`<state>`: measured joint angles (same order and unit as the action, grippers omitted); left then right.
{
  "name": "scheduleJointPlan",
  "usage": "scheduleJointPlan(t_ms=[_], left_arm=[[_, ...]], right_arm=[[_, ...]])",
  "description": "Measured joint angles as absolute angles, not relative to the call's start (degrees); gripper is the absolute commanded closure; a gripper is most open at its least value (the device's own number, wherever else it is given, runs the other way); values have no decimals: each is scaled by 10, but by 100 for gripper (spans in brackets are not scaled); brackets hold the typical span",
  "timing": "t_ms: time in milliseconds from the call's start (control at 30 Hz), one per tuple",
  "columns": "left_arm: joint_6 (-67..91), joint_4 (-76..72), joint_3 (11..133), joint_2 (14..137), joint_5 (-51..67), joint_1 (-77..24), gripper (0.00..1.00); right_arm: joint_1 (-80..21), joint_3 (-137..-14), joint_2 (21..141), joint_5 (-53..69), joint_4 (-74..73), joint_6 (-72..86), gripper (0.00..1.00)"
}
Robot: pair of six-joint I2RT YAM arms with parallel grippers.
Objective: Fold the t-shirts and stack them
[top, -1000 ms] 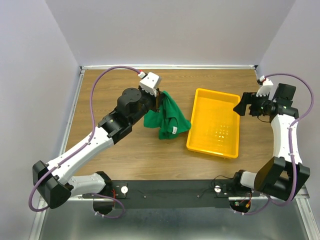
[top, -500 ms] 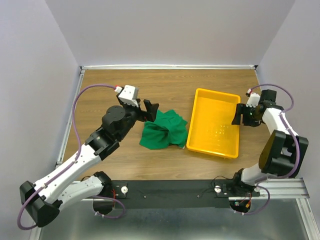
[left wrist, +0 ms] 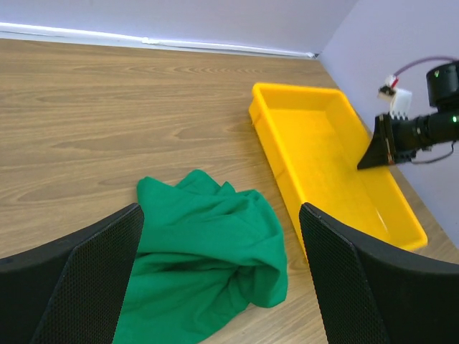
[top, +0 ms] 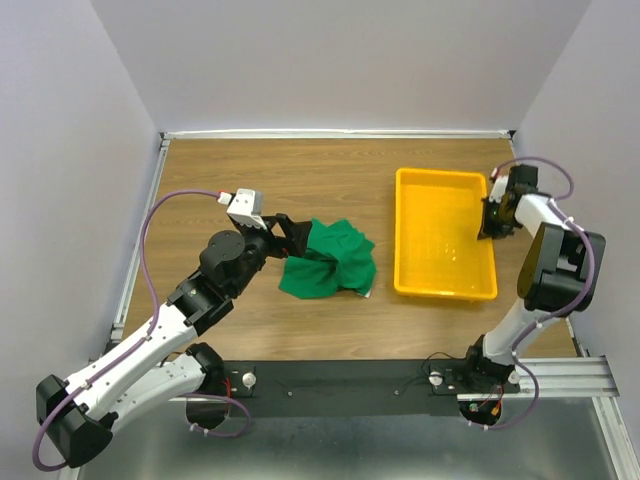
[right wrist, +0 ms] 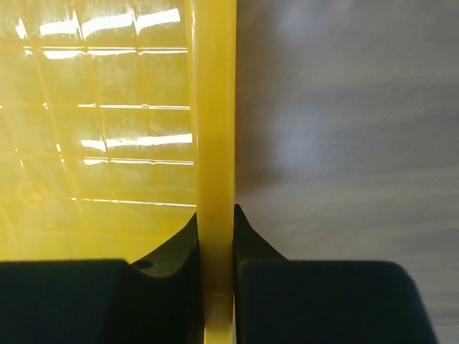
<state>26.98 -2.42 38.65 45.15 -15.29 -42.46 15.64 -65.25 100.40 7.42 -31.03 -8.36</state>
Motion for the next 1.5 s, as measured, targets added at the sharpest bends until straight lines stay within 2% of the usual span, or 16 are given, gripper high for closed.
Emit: scheduleJointPlan(t_ms=[233,333,367,467,633,767,900,1067,1167,1267,1333,1433,1500], left_arm=[[271,-25,388,465,-153,-423,3],[273,-25,389,467,-152,-421,3],[274,-25,389,467,-152,-421,3],[275,-25,390,469,-152,-421,3],[274,-21,405,479,-152,-420,3],[273,-20,413,484,-152,-418,3],[273,-21,416,490,-150,-413,3],[276,-20,416,497,-143,-412,3],[283,-21,415,492,-142,-412,3],[291,-21,410,480,-138,-410,3],[298,-22,403,468,-137,-409,3],[308,-23,392,453,-136,-409,3],[313,-23,386,448,-136,-409,3]], right_arm=[[157,-899,1140,5,-293,-113,93],[157,-1001,1202,-27,-289,-139,66],[157,-1044,1232,-44,-288,-146,46],[157,-1115,1286,-89,-270,-177,27],[160,-1135,1306,-141,-260,-211,18],[160,-1083,1267,-117,-247,-230,0],[138,-961,1161,-16,-252,-261,0],[70,-886,1078,135,-260,-233,0],[17,-884,1084,166,-260,-171,0],[-27,-908,1127,113,-266,-83,2],[-46,-932,1164,54,-264,-47,7],[-59,-951,1205,-16,-266,-8,25],[-59,-953,1221,-48,-266,6,34]])
